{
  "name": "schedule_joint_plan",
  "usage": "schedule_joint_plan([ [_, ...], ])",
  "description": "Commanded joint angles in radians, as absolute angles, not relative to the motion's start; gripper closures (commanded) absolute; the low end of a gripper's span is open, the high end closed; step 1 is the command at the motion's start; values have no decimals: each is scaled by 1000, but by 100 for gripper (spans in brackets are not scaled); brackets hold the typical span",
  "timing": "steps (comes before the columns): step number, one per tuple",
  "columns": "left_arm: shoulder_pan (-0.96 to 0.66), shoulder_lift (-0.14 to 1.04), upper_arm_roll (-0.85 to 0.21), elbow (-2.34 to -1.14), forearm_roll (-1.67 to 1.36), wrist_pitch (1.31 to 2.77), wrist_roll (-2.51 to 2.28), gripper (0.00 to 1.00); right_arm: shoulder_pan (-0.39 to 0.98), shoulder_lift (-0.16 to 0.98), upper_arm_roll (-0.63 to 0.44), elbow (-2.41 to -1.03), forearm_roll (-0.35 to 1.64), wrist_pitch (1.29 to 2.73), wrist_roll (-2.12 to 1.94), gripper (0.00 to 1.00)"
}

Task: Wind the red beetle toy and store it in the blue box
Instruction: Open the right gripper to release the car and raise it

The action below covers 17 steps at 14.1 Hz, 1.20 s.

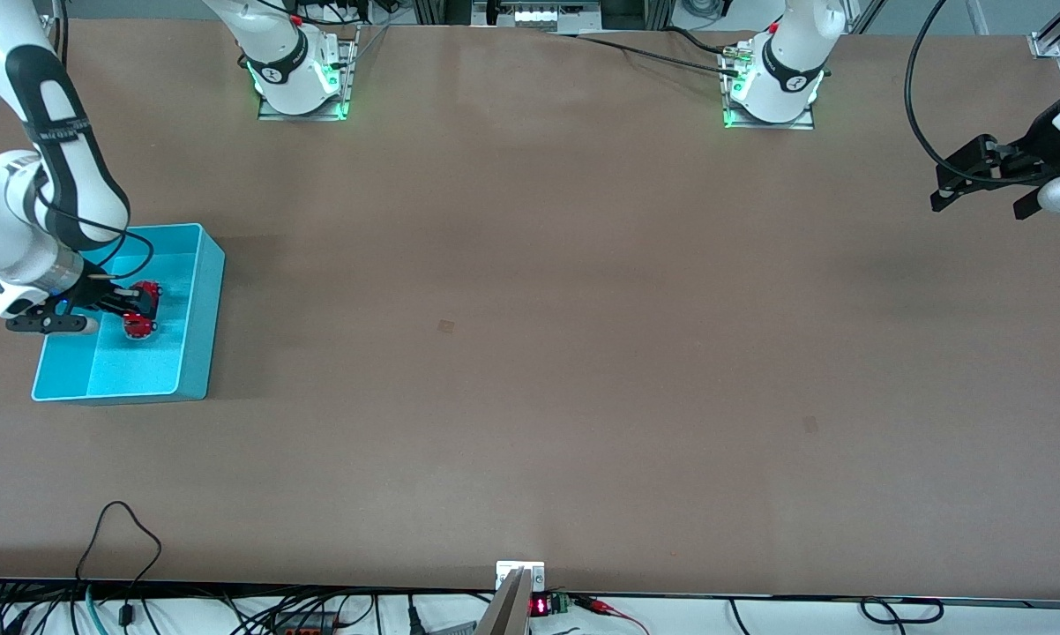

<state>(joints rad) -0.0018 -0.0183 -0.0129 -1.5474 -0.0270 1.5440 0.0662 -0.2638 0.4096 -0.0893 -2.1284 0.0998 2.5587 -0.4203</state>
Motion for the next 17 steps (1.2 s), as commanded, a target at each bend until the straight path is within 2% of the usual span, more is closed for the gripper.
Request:
schedule_joint_plan([
  [1,9,-5,-25,-1514,-25,1519,87,0,-275,439,-75,-2129,110,2583,-414,63],
  [2,9,-5,-23,-1514,-25,1517,87,0,-276,449,-75,-2129,110,2591,-416,56],
  [3,9,-5,-23,-1514,-25,1517,87,0,-273,452,-75,-2129,112,2595,-405,43],
  [4,9,-5,-23,-1514,-25,1517,87,0,-270,451,-75,-2128,113,2595,-397,42],
  [5,9,-5,-23,-1514,-25,1517,87,0,-270,448,-75,-2128,114,2594,-394,35],
  [6,9,-5,-23,-1514,-25,1517,87,0,-270,440,-75,-2129,114,2586,-394,14],
  [7,9,-5,-23,-1514,-25,1517,87,0,-270,430,-75,-2129,114,2583,-397,0],
  [10,9,-5,-23,-1514,-25,1516,87,0,-270,375,-75,-2123,114,2574,-396,0],
  [13,6,-6,-26,-1514,-25,1514,87,0,-227,302,-75,-2100,112,2452,-355,0],
  [17,5,-6,-26,-1514,-25,1514,87,0,-155,203,-77,-1903,83,2095,-244,0],
])
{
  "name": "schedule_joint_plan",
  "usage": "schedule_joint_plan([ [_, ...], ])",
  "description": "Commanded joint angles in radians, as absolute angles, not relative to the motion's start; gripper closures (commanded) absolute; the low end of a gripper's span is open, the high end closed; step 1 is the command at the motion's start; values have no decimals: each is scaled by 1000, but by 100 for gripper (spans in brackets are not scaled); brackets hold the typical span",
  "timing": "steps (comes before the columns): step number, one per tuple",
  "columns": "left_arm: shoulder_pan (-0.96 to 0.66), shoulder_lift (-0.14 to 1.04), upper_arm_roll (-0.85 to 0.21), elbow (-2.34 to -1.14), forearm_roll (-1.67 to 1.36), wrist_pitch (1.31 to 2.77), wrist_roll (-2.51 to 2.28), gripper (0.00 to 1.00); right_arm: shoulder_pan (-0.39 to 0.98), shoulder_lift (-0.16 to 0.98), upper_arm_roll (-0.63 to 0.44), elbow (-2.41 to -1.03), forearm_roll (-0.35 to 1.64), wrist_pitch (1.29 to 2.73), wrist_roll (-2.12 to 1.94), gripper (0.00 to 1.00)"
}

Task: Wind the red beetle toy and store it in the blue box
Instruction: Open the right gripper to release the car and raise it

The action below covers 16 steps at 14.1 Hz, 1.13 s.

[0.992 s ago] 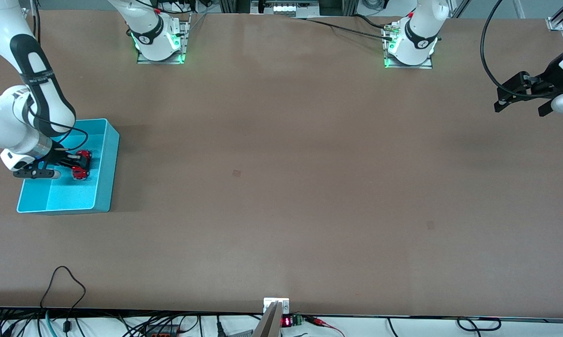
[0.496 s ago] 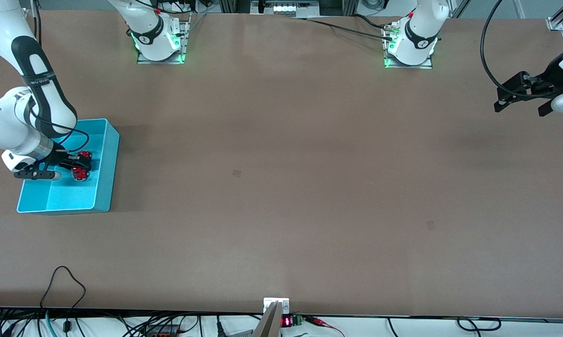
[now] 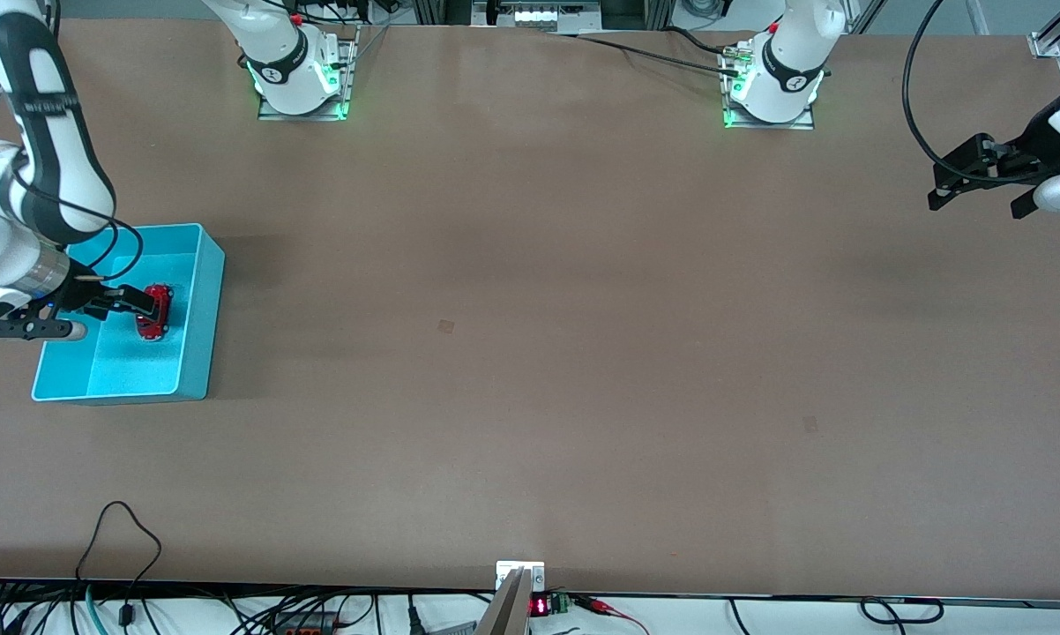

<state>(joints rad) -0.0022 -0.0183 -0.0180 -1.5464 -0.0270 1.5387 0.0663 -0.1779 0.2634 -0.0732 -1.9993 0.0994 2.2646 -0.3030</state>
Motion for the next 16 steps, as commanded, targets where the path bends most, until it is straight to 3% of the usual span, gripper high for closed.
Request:
schedule_joint_plan([
  [1,5,-6,-26,-1513,-25,1514,87,0,-134,181,-75,-1849,81,2013,-212,0],
  [5,5,-6,-26,-1513,-25,1514,87,0,-14,107,-75,-1688,55,1772,-20,0],
  [9,5,-5,-26,-1513,-25,1517,89,0,-32,107,-81,-1583,55,1701,-23,0],
  [14,3,-5,-25,-1513,-25,1517,87,0,-18,83,-115,-1523,61,1530,-9,0],
  [16,3,-5,-26,-1514,-25,1516,87,0,-18,51,-115,-1560,51,1535,-9,0],
])
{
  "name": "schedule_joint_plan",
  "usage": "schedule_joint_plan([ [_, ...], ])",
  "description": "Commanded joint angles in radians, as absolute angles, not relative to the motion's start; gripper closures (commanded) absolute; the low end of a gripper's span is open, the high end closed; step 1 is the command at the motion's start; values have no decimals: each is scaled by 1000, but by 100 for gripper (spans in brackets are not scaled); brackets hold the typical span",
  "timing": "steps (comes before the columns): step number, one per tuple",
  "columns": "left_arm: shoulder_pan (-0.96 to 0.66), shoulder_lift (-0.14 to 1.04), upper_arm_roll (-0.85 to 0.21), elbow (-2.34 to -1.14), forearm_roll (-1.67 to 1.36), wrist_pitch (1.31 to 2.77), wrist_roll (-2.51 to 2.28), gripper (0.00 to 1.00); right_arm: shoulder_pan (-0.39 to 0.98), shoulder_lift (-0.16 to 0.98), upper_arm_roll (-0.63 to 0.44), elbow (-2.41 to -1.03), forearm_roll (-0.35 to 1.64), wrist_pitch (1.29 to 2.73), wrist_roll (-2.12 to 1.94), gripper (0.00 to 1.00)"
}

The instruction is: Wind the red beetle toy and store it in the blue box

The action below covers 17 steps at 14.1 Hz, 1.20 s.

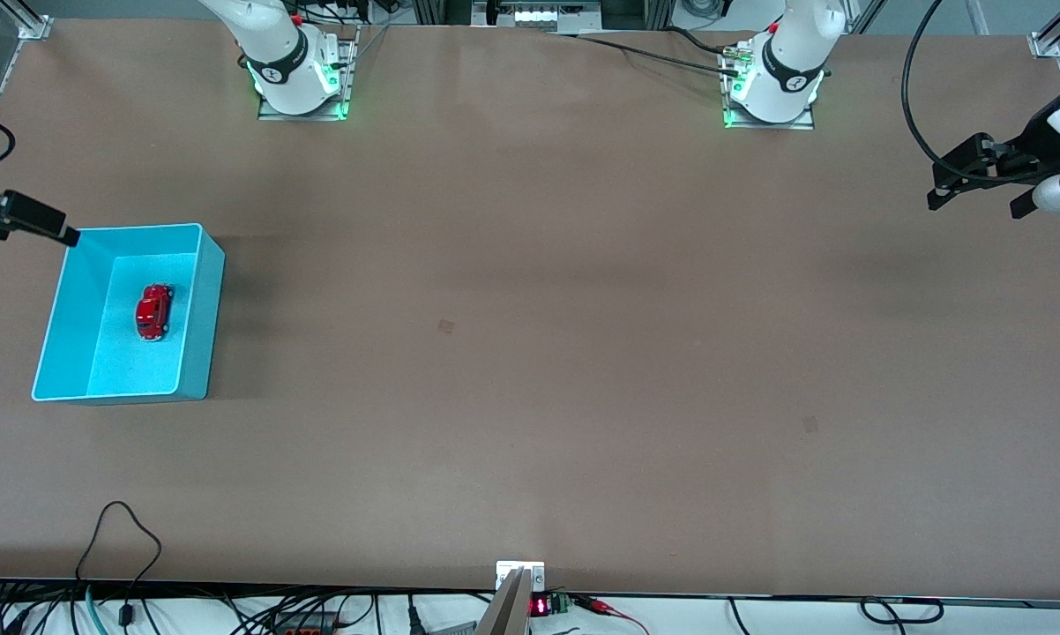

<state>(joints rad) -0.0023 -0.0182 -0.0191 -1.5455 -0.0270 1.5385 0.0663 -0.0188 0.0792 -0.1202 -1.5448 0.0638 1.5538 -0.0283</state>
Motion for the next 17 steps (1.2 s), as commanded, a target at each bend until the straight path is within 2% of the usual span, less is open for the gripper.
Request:
schedule_joint_plan([
  [1,5,-5,-25,-1514,-25,1516,87,0,-17,29,-114,-1600,35,1567,-9,0],
  [6,3,-5,-25,-1513,-25,1517,87,0,-17,-113,-91,-1813,-18,1701,-17,0],
  [17,3,-5,-26,-1513,-25,1516,87,0,-23,-121,-81,-1775,-9,1663,-29,0],
])
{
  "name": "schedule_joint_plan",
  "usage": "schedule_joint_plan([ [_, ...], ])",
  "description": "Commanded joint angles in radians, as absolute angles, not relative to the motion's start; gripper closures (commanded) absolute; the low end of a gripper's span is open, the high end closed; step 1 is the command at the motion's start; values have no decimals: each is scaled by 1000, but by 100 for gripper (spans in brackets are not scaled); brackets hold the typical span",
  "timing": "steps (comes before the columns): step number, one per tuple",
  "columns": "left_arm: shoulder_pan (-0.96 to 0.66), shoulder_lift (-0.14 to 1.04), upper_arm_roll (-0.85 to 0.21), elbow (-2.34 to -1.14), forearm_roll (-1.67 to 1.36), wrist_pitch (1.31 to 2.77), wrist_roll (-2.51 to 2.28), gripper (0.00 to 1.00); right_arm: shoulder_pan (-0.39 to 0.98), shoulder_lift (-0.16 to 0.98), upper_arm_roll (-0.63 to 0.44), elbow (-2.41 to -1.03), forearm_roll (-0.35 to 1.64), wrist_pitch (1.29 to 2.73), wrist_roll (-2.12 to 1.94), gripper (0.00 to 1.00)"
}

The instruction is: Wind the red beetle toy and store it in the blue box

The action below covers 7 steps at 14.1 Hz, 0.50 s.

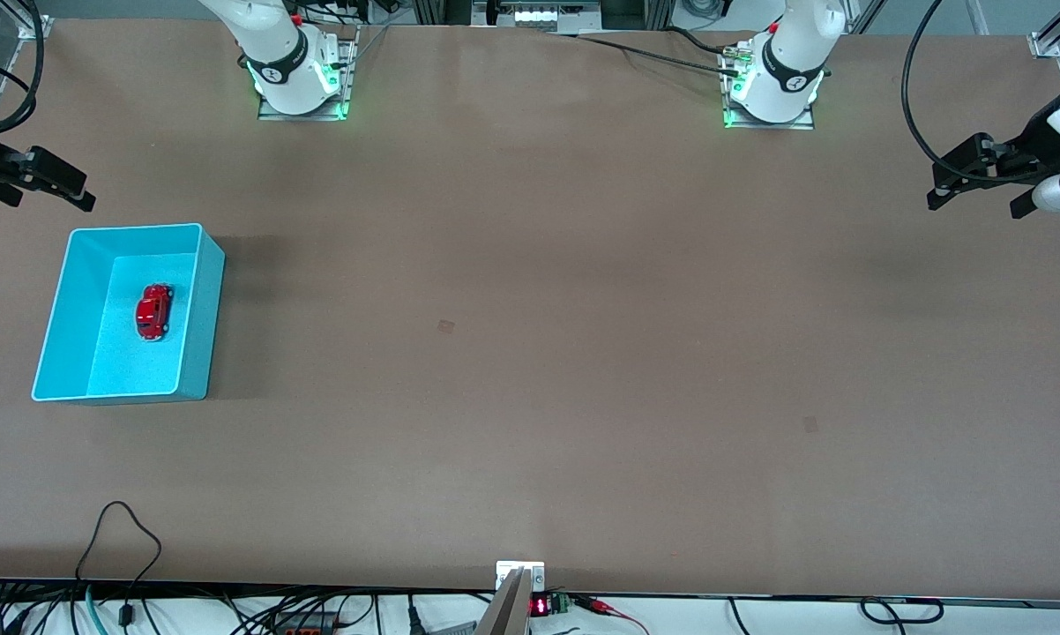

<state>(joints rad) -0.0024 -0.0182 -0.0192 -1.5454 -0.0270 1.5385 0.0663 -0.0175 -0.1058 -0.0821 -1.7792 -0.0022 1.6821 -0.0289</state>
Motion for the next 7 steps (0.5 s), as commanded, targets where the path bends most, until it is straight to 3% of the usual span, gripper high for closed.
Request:
schedule_joint_plan([
  [1,3,-5,-26,-1513,-25,1516,87,0,-21,-123,-80,-1775,-9,1661,-29,0],
  [7,5,-5,-25,-1514,-25,1516,87,0,-20,-124,-77,-1775,-11,1629,-28,0],
])
